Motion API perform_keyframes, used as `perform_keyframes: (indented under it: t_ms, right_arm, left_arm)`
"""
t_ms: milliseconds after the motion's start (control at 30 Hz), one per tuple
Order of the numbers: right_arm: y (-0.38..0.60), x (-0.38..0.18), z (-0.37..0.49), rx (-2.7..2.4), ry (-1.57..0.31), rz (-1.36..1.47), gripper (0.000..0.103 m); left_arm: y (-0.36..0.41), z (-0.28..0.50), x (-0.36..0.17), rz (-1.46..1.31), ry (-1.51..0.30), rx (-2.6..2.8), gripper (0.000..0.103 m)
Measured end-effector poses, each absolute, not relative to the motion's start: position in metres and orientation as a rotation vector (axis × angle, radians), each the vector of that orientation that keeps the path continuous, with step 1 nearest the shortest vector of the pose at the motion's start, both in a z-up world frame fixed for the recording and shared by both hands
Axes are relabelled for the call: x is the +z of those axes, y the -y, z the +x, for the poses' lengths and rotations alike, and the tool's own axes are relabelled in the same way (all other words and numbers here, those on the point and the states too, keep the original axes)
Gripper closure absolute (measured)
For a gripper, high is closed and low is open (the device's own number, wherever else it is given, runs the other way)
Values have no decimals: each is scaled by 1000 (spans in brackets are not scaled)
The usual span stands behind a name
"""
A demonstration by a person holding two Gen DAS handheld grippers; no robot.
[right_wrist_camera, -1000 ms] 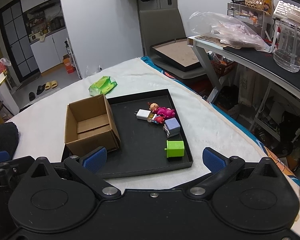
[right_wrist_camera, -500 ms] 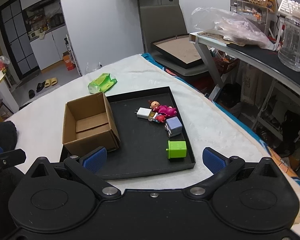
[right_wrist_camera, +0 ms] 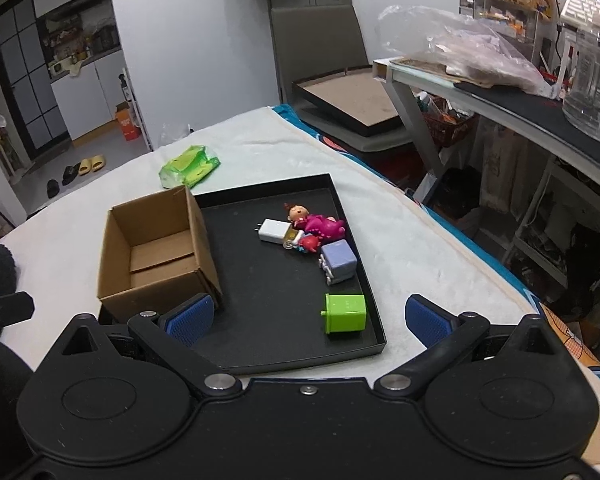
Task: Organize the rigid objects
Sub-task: 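Move the right tool toward the lime-green cube on the black tray, then close the right gripper on the lime-green cube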
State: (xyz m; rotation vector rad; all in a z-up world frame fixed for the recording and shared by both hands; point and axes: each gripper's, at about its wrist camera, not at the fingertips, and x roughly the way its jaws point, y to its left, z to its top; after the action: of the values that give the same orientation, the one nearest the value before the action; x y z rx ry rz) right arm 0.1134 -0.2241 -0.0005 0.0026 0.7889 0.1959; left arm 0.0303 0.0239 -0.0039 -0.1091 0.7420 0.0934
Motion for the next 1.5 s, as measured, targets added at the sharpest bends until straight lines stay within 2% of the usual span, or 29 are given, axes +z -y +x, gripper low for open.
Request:
perform_keyframes:
  t_ms: [367,667,900,1033,1133,1200,1333,1500]
  right_arm:
    - [237,-32,141,146,-921,76,0]
    - [253,-53,165,148,-941,183,0]
    - [261,-73,188,167,-999,252,13]
    - [253,-84,203,163,-1041,230,14]
    - [245,-93,212,162,-1064,216,15]
    - [241,-100,219,161,-1081,208,20]
    - [233,-115,232,143,-1127,195,21]
    - [227,-131,245,117,-1166,153,22]
  left_arm:
    - [-40,57,-25,-178,-798,117,0]
    - [-59,82,-42,-201,-842,186,0]
    - [-72,104,-53,-233,-862,195,2]
    - [-78,116,-62,-237,-876,199,3]
    - [-82,126,-70,-241,-894,202,8]
    - [-86,135,-76,-246,-910,207,12]
    - [-94,148,-89,-259,-948,227,22]
    - [-101,165,-108,-265,-1006,232,29]
